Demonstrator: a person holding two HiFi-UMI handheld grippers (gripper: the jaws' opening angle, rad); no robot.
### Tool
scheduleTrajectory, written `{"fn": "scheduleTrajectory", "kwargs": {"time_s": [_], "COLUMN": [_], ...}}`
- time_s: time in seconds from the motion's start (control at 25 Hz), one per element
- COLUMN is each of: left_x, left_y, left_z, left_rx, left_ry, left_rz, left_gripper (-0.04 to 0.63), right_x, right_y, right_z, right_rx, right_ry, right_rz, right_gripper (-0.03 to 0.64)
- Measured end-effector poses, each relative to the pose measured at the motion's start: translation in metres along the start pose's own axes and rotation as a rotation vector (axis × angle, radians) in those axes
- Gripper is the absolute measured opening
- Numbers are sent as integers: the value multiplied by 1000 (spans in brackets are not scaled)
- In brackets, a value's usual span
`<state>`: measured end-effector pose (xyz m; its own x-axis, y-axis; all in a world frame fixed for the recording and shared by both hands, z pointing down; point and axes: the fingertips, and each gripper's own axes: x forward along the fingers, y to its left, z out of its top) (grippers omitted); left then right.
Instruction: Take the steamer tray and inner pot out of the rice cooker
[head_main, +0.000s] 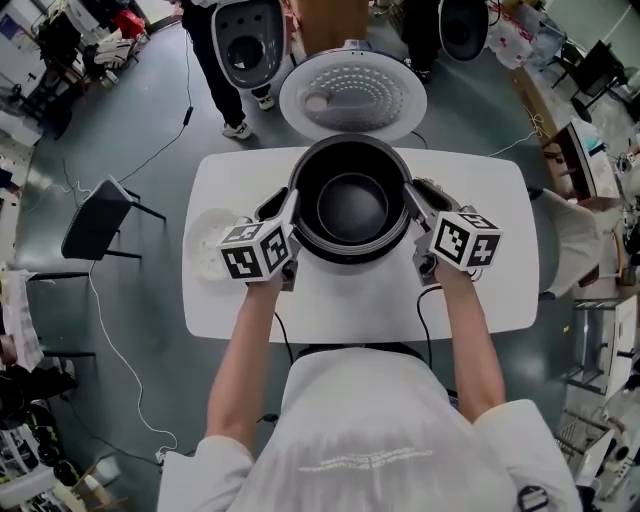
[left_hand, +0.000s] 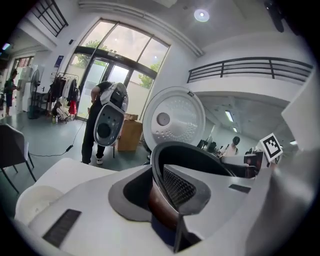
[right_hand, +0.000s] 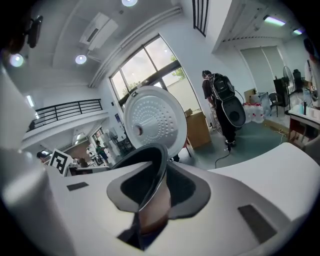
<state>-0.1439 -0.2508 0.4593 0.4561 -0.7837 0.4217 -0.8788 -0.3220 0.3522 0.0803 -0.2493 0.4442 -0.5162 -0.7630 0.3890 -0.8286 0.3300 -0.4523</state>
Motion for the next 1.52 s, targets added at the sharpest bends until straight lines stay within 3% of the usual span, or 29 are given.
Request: {"fn": "scheduleTrajectory", "kwargs": {"time_s": [0.36,0.68,0.88,1.24,1.52], "left_x": [-21,-18,6,60,99], "left_y": [-32,-88,-140,-235,-304], "left_z": [53,84,77,44,-1], "left_rx": [-30,10,46,27,29], "left_ry": [-155,-204,-166,-76,3], "left_rz": [-67,-170,-256,-432,-500], "left_gripper": [66,62,64,66,66], "right_x": [-37,-87,-131,-211,-263], "right_y": [13,-4,-41,-117,-183], "right_z": [32,58,67,58,36], "right_rx": [106,194,220,295,352], "right_ry": [-131,-269,-335,-436,-458], "right_rz": [53,41,-29,-163,-247], "right_gripper": [114,129,130,130,130]}}
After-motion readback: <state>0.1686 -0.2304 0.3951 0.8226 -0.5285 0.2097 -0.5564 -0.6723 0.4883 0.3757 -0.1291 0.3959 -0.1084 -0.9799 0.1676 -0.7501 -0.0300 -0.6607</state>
